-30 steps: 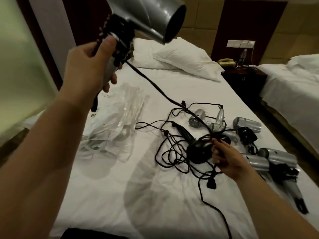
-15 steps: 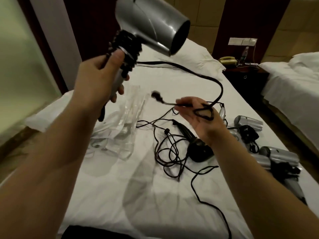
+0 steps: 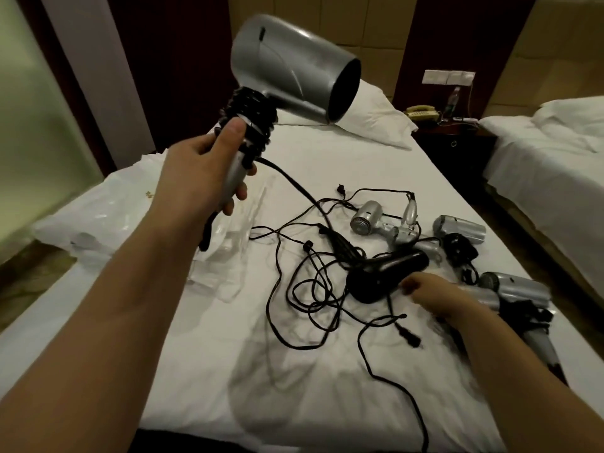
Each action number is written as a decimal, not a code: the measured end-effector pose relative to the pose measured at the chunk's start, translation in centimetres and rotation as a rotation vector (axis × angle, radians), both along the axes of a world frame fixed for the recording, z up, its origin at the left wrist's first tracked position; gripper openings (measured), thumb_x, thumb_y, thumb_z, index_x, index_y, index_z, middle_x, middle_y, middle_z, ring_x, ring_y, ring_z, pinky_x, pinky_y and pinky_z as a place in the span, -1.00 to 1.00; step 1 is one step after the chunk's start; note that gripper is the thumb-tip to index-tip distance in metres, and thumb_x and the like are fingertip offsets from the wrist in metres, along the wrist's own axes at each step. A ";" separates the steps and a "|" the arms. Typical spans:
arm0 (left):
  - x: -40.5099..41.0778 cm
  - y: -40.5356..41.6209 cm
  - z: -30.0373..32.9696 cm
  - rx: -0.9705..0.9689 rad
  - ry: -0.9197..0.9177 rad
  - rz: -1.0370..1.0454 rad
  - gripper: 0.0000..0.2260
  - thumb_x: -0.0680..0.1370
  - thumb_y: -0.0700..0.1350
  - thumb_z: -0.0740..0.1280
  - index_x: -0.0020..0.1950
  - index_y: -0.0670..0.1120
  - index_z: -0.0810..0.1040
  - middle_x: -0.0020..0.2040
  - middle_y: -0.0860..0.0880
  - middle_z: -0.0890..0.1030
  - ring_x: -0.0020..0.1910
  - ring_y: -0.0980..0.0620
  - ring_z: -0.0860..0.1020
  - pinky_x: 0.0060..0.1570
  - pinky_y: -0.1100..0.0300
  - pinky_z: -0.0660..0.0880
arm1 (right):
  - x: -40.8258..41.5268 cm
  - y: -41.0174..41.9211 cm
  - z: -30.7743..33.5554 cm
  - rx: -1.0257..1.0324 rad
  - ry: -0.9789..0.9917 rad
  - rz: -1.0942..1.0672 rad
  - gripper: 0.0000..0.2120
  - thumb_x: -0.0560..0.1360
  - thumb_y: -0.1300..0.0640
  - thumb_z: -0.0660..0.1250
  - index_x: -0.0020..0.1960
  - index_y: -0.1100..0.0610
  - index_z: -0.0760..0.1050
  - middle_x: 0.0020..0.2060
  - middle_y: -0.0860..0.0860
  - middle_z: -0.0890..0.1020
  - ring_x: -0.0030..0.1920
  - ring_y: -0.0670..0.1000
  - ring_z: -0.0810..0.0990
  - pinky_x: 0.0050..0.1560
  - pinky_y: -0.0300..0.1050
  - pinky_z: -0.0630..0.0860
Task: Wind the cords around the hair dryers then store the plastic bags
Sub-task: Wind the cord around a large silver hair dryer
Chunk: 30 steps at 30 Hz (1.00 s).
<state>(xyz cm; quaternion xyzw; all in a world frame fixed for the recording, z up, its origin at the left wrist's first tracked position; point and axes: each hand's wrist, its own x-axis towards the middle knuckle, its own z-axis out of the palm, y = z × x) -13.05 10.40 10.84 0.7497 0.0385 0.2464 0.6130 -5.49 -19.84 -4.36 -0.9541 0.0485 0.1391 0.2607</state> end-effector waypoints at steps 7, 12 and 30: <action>-0.1 -3.5 0.2 0.032 0.038 -0.209 -0.68 0.59 0.10 0.20 -0.15 -0.10 0.58 -0.28 -0.06 0.63 -0.48 0.05 0.47 -0.56 0.24 0.34 | -3.5 8.1 6.6 0.896 -0.353 0.099 -0.73 0.64 0.09 0.04 0.14 0.00 0.50 0.18 0.01 0.56 0.21 -0.04 0.49 0.26 -0.10 0.38; 0.2 -4.0 0.4 0.199 0.060 -0.269 -0.66 0.58 0.11 0.20 -0.06 -0.15 0.57 -0.20 -0.19 0.64 -0.41 -0.09 0.48 -0.49 0.20 0.37 | -5.2 12.3 7.1 0.947 -0.190 0.351 -0.77 0.63 0.19 0.05 -0.08 0.07 0.45 -0.37 0.03 0.48 -0.33 -0.03 0.52 -0.04 -0.05 0.48; 2.6 -0.6 -5.8 1.395 0.264 -0.045 -0.67 0.58 0.00 0.23 0.29 -0.09 0.33 0.09 -0.08 0.51 0.00 -0.13 0.53 -0.15 0.06 0.44 | -8.1 10.5 15.0 -0.258 -0.400 0.750 -0.85 0.57 0.03 0.19 0.02 0.00 0.52 -0.28 -0.07 0.40 -0.09 -0.01 0.38 -0.08 -0.13 0.37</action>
